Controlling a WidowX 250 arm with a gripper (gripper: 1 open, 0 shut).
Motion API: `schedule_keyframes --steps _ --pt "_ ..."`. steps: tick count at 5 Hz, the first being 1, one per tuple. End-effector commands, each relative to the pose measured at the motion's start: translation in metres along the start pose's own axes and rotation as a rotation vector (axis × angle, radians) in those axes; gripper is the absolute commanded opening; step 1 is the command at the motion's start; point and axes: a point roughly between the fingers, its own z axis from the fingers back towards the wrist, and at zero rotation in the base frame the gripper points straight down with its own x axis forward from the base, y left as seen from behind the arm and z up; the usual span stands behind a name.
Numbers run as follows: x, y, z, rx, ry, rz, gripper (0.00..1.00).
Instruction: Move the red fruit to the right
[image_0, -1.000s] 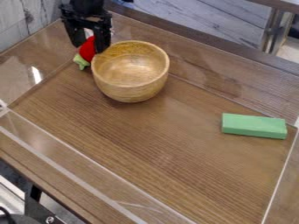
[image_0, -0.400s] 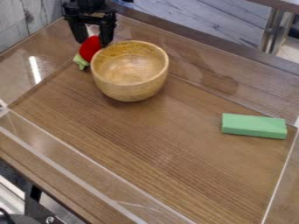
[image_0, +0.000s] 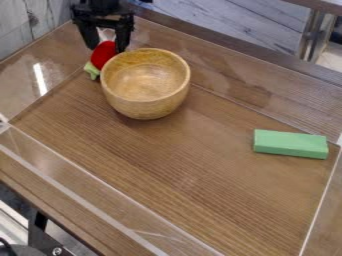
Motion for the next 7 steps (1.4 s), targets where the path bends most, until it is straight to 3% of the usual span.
schedule_keyframes --steps 1,3,5,7 --pt "0.015 -0.006 0.036 0.014 -0.084 -0.033 1.00" --pt "0.021 -0.012 0.032 0.020 -0.080 -0.138 1.00" --pt "0.023 -0.004 0.030 0.031 -0.068 -0.211 1.00" --pt "0.025 0.001 0.028 0.033 -0.042 -0.197 1.00"
